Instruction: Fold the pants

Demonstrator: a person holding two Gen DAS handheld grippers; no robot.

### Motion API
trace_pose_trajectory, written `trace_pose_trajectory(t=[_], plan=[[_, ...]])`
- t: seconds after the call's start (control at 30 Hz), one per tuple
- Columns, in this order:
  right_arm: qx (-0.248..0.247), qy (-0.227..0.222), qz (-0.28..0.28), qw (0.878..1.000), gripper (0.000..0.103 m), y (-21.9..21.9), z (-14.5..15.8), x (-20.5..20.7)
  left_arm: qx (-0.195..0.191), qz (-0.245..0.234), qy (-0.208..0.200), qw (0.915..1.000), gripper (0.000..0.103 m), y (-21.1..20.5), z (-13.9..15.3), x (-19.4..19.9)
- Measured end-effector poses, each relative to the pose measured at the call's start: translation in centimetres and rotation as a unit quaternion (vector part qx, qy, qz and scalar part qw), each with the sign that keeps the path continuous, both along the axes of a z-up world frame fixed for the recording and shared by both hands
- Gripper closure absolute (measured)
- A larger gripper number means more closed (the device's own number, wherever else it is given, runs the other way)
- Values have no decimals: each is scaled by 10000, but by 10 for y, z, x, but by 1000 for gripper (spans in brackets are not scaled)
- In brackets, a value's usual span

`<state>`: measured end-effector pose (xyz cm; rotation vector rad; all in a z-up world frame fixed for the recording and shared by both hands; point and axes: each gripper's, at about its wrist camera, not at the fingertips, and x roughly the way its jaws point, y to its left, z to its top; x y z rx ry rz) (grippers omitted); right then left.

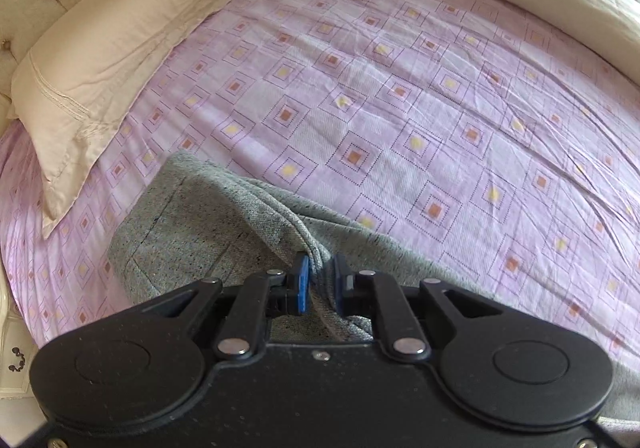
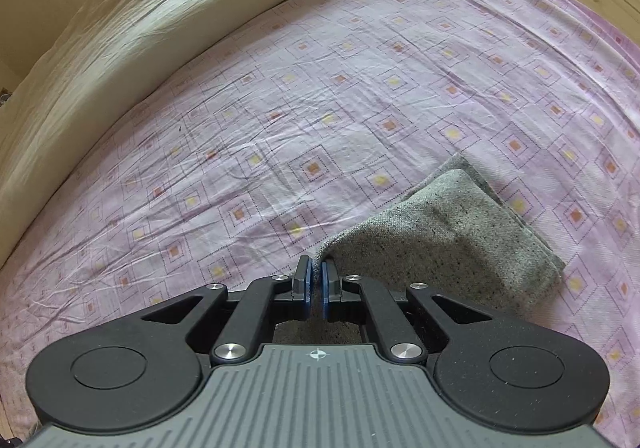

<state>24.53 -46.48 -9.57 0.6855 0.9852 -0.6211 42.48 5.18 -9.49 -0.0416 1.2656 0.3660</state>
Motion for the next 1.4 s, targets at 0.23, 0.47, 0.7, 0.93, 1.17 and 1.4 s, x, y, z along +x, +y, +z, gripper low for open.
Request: trace_pose_trajectory(t=[0.23,0.47,0.7,0.93,1.17,1.4], plan=[[-12,285,-13,9996,98,-3,-21,21,214,13,201,9996,82,-9,-26,19],[63,469,-38,9989,98,-9,-41,28,531,-81,223,9983,75,-17,-44,31],[71,514,111,9986,93,-13,-52,36,939,-144,205,9953,72,-15,-48,44],[-225,-26,132,9997,91,-19,-22,17,712,-153,-300,9969,71,-12,-4,22],[-169,-426,-576,9973,91,-46,6,-67,515,-1457,-349,9874,53,-77,16,-66],[-222,-140,-656,9975,91,-55,-3,-124,175,-2342,195,9718,53,-141,-20,-142]])
